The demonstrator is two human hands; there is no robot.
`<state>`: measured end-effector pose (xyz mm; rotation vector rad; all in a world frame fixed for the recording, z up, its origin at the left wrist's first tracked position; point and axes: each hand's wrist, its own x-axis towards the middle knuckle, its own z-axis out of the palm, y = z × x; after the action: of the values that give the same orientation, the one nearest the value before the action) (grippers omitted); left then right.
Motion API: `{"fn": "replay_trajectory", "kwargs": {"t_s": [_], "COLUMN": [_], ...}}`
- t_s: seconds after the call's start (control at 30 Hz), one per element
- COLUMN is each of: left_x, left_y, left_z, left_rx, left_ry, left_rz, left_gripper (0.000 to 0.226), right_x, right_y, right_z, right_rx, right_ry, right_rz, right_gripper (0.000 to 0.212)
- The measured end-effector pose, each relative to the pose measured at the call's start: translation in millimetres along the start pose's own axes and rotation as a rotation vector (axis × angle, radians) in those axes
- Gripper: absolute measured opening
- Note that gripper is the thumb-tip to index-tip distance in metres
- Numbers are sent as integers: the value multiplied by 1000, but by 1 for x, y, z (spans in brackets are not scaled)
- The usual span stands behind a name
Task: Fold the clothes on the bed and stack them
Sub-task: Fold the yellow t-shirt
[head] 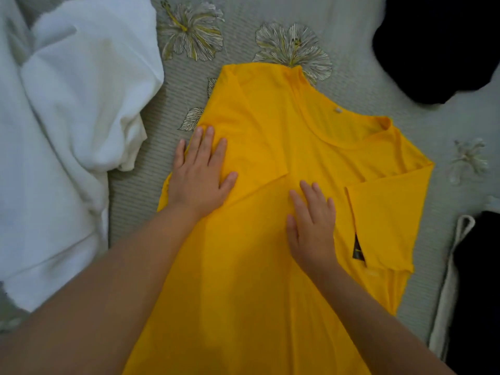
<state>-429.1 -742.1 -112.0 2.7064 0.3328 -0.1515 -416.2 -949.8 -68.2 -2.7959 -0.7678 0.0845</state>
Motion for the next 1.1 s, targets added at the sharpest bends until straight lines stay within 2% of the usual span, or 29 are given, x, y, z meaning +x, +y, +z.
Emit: {"fn": "replay_trajectory", "kwargs": {"t_s": [0.13,0.27,0.3,0.33,0.4,0.5,0.57,0.67,0.73,0.8,0.97,1.1], "left_x": [-21,-111,-143,-176,-242,-319,-350,-371,-379,-387,-400,-405], "left_y": [3,5,5,5,8,12,15,18,17,12,-11,-13], "left_z": [-23,-16,-9,-3,5,9,10,8,6,5,7,8], "left_rx": [-277,-58,-2,30,17,-11,-5,-106,-169,-170,-78,32], "left_ry": [81,41,22,-3,-37,-41,-9,41,82,100,36,63], "left_rz": [64,181,172,120,-111,-478,-583,-715,-782,-799,-772,-650], "left_gripper": [75,62,58,56,56,61,54,41,34,31,32,31], "right_x": [-107,-176,-193,-208,-240,-290,-320,-351,-366,-378,-394,-402], "right_y": [9,23,28,33,43,55,61,56,50,50,75,70], "right_z": [4,-5,-8,-12,-20,-31,-33,-32,-31,-33,-38,-38], "right_rx": [-6,-19,-39,-46,-14,69,90,203,255,238,144,-4], "right_ry": [-91,-170,-172,-168,-167,-212,-236,-248,-250,-234,-232,-130], "right_rz": [20,127,165,237,437,710,818,897,930,945,936,781], "right_gripper": [33,55,53,49,49,63,60,45,28,22,32,34]}}
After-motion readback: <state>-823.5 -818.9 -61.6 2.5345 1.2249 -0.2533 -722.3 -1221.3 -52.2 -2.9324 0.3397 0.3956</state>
